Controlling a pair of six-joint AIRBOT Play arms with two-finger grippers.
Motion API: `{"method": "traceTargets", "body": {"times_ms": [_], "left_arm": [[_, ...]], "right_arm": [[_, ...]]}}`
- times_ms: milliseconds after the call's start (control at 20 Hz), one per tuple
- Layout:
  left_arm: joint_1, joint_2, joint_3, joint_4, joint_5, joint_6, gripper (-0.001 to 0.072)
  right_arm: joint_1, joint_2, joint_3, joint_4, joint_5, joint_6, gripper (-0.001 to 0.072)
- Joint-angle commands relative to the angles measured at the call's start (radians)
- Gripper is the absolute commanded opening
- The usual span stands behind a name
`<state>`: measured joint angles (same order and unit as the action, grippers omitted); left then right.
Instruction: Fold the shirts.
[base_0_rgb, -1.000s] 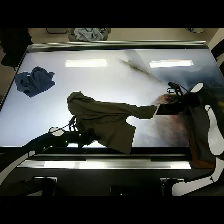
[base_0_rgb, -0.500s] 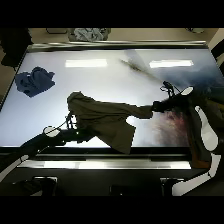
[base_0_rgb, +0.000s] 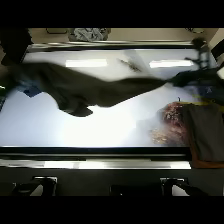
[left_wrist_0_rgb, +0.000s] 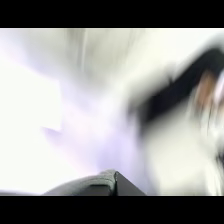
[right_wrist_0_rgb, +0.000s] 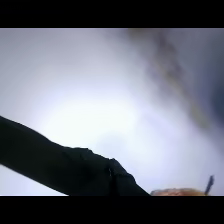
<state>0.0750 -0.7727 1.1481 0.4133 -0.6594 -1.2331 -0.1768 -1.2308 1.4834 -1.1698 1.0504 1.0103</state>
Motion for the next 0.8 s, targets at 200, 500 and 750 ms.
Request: {"method": "traceTargets", "body": {"times_ms": [200,500,750], "left_arm": [[0.332,0.103,0.512,0.008,-0.191,-0.134,0.0032],[0.323,0.168,0.523,0.005,-0.186,-0.156,0.0032],[0.323,0.131,0.517,0.225,-0.252,-0.289,0.0032]], "right_arm": [[0.001,0.613,0.048,-0.173,-0.099,0.190,0.0039],[0.001,0.774,0.099,-0.265,-0.135,0.279,0.0038],[0.001,0.705,0.135,-0.358,0.078,0.283,0.0038]]}}
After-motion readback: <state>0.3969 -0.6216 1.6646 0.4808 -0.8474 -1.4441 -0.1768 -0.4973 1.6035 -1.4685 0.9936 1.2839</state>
